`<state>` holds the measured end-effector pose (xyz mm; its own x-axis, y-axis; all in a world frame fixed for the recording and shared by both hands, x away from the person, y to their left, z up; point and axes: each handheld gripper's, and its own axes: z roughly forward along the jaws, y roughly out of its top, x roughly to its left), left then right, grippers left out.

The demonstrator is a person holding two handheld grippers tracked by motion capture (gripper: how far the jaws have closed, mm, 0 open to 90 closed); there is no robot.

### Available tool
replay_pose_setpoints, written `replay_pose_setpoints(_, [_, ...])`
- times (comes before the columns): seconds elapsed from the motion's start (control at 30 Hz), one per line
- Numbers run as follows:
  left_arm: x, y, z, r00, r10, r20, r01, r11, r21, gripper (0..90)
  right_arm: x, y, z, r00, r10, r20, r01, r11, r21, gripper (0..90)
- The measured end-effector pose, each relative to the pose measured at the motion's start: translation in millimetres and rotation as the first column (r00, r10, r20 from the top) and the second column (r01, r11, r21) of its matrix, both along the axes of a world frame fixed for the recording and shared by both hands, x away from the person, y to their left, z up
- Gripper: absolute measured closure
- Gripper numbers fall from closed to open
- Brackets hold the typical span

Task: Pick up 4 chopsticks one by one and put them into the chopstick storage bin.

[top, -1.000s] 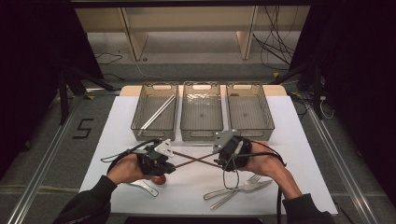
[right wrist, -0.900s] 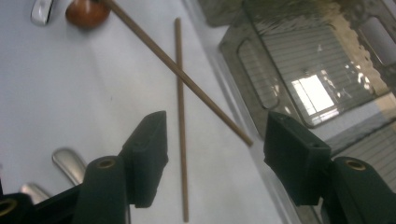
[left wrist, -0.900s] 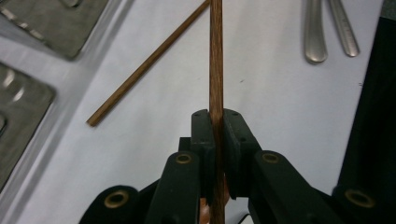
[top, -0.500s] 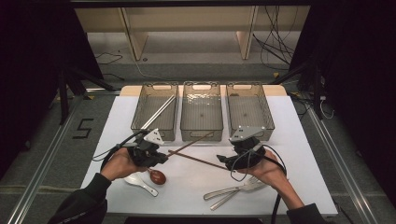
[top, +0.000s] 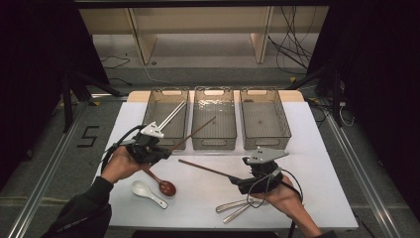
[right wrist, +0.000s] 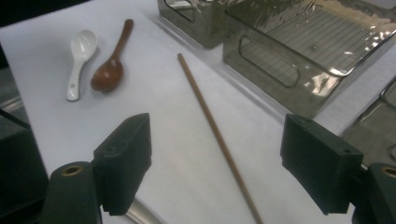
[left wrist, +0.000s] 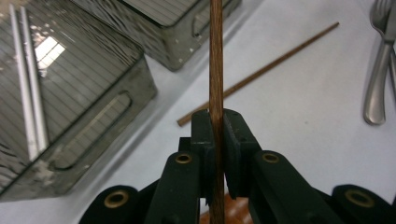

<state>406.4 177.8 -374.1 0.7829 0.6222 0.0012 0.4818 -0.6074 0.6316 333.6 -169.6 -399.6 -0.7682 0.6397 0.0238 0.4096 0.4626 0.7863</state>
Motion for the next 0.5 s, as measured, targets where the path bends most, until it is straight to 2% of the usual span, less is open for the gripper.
replay_pose_setpoints(0.13, [18.1, 1.7, 5.0, 0.999, 0.044, 0.007, -0.044, 0.9989, -0.015, 83.4, -5.7, -2.2, -0.6, 0.9999, -0.013, 0.001, 0.013, 0.999, 0.038, 25.7])
replay_pose_setpoints(0.23, [29.5, 3.7, 5.6, 0.9973, 0.073, 0.01, -0.073, 0.9973, -0.005, 83.3, -8.7, -3.9, -0.7, 0.9999, -0.006, -0.011, 0.006, 0.998, 0.062, 25.7])
replay_pose_setpoints(0.33, [42.5, 7.0, 6.6, 0.9944, 0.105, 0.012, -0.105, 0.9945, 0.004, 83.4, -12.5, -5.0, -0.4, 0.9999, -0.007, -0.012, 0.008, 0.998, 0.066, 25.6])
replay_pose_setpoints(0.5, [62.2, 11.7, 8.1, 0.9871, 0.16, 0.007, -0.16, 0.9871, -0.007, 83.4, -19.1, -6.0, 0.3, 0.9999, 0.002, -0.014, -0.001, 0.997, 0.073, 25.4])
